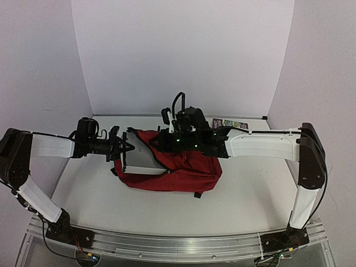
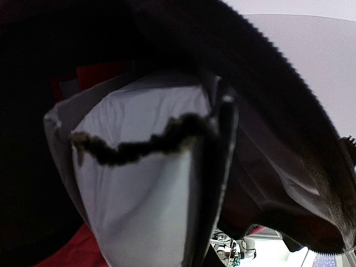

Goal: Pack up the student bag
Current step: Place the book in the student bag.

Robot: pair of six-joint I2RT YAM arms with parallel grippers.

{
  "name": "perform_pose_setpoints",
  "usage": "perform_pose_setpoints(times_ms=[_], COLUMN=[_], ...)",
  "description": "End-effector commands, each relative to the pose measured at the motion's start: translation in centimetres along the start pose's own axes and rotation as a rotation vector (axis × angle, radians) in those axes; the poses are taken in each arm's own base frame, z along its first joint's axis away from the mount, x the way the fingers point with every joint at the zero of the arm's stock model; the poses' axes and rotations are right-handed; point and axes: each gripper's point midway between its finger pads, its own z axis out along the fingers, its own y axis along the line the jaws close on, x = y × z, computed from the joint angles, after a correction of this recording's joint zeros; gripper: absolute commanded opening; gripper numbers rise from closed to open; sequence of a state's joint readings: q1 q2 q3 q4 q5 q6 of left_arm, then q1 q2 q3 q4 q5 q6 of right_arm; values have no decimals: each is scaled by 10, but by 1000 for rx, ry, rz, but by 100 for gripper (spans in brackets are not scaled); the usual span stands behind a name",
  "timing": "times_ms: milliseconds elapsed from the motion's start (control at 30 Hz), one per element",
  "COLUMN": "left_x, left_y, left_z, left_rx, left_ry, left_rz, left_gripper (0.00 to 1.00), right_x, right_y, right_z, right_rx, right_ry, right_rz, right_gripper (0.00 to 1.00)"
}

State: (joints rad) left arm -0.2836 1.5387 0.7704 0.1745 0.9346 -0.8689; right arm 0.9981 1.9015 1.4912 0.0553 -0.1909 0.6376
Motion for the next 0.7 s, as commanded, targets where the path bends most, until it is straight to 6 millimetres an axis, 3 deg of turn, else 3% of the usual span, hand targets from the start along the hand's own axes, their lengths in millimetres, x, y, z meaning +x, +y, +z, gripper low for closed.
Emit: perform_pose_setpoints(times_ms=[0,133,267,533,667], left_x=[-6,-9,-21,-33,-30], left_y=[-17,-9,6,16,11], left_z=[50,71,66,20,-3], left_rx=[7,-25,-141,-437,-502], left_ry=[22,29,-33,-159,-195], left_rz=[151,156,177,233,242], left_gripper=[16,17,34,77,88], right_x=[-35,-37,-40,-41,-37], right_y=[36,32,25,15,12], right_z=[-18,-18,-22,-27,-24], right_rx=[-104,-84,-46,4,8], right_ry=[-136,-149,-178,-202,-190], right_rz=[14,12,6,-6,-3], right_gripper=[0,0,0,0,0])
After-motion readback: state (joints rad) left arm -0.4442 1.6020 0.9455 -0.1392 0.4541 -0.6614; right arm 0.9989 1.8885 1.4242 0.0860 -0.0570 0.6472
